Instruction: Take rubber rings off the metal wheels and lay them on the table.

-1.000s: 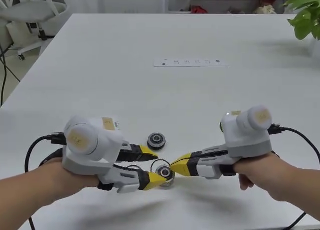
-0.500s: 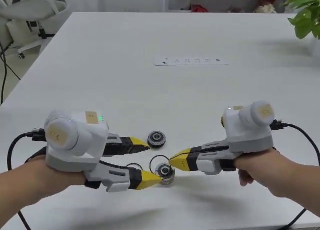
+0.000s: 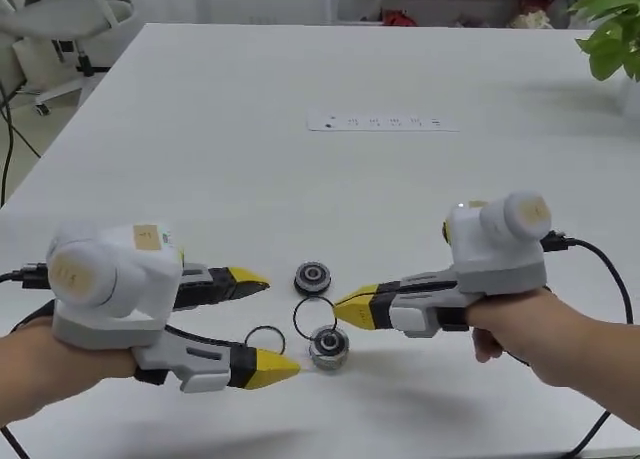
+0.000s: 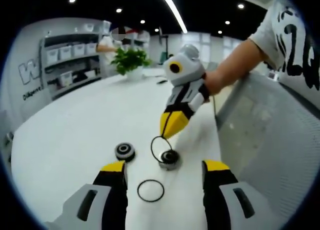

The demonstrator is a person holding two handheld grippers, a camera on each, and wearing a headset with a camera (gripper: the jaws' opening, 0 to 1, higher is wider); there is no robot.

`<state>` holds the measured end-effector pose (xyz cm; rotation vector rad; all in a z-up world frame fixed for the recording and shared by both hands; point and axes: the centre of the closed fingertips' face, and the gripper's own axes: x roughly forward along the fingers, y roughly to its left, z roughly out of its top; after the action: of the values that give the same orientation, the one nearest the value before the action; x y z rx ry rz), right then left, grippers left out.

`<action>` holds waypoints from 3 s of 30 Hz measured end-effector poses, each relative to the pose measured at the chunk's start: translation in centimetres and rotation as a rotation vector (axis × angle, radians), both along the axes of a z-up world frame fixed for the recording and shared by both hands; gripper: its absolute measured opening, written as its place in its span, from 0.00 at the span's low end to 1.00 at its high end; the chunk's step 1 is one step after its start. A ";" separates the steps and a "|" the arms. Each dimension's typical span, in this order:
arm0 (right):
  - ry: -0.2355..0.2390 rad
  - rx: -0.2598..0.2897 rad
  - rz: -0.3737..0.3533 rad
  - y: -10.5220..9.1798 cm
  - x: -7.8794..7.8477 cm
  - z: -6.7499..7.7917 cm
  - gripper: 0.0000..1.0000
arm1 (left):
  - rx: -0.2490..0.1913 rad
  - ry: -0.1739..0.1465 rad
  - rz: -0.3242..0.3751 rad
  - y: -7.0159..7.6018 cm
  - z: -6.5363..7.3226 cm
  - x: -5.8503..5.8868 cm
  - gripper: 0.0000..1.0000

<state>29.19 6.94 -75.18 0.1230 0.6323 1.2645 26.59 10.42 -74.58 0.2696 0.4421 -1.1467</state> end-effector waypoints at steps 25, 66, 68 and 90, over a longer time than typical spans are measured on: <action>0.039 -0.006 0.034 3.3 -0.3 -0.7 0.00 | -0.009 -0.010 0.094 4.1 0.7 0.2 0.70; 0.106 -0.100 -0.009 5.1 0.0 -4.2 0.00 | 0.005 0.008 0.126 5.3 -0.3 -0.2 0.71; 0.108 -0.102 -0.016 5.1 0.1 -4.3 0.00 | 0.004 0.009 0.126 5.3 -0.2 -0.2 0.71; 0.062 -0.147 -0.050 5.0 1.1 -4.9 0.05 | 0.021 0.016 0.119 5.2 -0.7 -0.2 0.70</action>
<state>30.27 11.90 -80.09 0.0562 0.7688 1.1656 26.38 15.65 -75.27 0.2496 0.4783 -1.0285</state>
